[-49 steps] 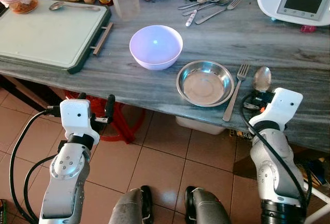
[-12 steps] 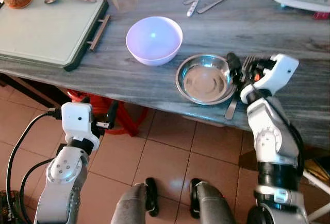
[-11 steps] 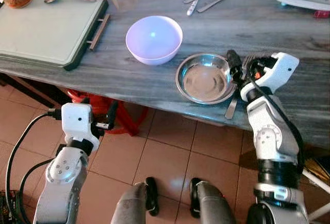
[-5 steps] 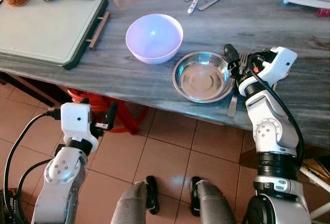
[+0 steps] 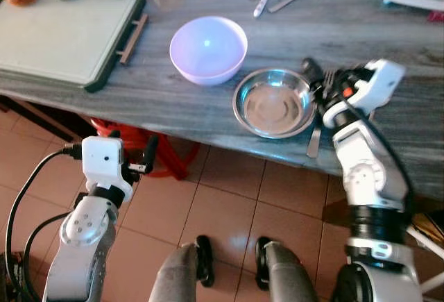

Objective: Setting the table

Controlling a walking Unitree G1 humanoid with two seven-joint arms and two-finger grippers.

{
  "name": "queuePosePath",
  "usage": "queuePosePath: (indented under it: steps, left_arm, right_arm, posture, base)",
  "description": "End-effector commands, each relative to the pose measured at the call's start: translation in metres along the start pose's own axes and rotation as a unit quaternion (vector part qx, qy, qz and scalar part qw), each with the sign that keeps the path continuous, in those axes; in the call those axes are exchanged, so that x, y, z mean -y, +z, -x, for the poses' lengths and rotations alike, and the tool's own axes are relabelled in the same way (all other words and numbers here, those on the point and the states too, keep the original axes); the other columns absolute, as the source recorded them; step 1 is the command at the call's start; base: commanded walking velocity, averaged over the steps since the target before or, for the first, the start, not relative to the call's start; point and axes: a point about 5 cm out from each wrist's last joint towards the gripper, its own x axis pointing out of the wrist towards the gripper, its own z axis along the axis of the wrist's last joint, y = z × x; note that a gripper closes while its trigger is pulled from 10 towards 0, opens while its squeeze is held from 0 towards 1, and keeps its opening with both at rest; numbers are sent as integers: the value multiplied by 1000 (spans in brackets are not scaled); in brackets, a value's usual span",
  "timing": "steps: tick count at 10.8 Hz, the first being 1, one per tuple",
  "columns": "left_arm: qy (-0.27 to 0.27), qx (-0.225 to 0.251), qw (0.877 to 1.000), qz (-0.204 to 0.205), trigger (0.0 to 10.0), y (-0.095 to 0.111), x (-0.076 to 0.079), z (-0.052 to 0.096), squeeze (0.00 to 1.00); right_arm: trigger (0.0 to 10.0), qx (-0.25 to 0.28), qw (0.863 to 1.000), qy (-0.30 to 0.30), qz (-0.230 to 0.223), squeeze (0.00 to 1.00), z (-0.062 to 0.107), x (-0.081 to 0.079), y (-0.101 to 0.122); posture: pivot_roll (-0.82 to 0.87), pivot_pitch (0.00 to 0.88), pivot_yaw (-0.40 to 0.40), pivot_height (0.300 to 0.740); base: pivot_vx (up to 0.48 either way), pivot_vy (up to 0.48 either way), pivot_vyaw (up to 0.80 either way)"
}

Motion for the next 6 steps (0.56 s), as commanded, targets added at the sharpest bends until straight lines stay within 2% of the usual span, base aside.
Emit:
queuePosePath:
  steps: [1,4,5,6]
  left_arm:
    - [5,-3,1000,-4,10000,-1,-2,2,0]
    - [7,3,1000,-2,10000,-2,-1,-2,0]
    - [8,5,1000,0,10000,-2,0,-3,0]
    - [9,6,1000,2,10000,-3,0,-4,0]
  right_arm:
    - [10000,4,1000,6,7,0,3,-4,4]
    - [10000,45,997,4,69,0,12,-16,24]
    - [10000,59,992,-30,104,0,19,-15,29]
    - [10000,60,989,-73,116,0,27,-11,29]
  posture:
    - [26,280,112,740]
    - [11,258,97,740]
    - [3,251,89,740]
    - [-5,244,84,740]
  base:
    - [0,0,0]
    - [0,0,0]
    - [0,0,0]
    - [0,0,0]
